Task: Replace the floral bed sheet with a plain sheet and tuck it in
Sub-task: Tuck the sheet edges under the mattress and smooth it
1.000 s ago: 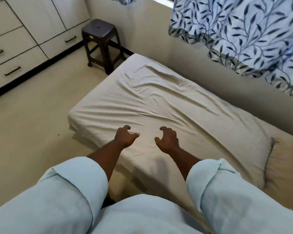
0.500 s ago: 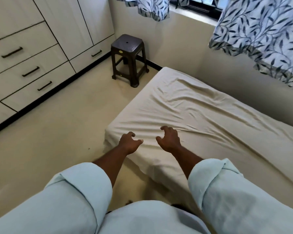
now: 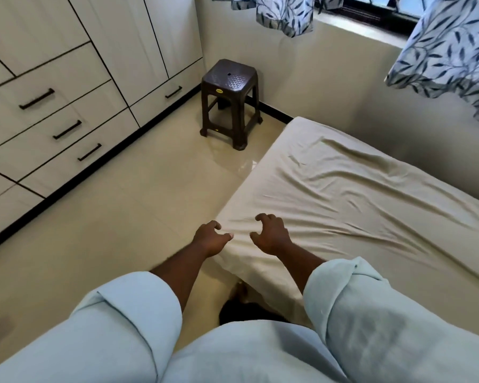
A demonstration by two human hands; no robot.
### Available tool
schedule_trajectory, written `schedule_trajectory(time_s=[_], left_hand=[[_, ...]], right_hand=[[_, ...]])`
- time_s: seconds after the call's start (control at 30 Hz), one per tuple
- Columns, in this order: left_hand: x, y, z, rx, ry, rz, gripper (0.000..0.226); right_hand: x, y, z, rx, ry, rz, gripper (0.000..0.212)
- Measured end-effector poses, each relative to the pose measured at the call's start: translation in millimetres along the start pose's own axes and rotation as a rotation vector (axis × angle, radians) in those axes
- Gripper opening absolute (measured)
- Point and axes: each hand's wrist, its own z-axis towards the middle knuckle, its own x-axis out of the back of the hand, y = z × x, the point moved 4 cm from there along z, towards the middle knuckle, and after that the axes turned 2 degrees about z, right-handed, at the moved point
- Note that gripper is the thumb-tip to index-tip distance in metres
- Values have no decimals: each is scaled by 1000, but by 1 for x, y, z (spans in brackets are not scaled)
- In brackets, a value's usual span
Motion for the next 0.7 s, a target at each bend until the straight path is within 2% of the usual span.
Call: schedule_trajectory(time_s=[0.2,0.43,0.53,0.7], left_hand=[[61,4,69,18,-13,81,57],[124,56,154,-95,-19,138,50],[138,72,189,-137,-76,177,50],[157,94,245,-272,-216,310,51]], right_hand=[[4,-46,79,-54,-17,30,59],[32,-101,158,-70,24,22,61],[38,-112,178,-142,59,50,61],[20,-115,190,-370,133,164,58]])
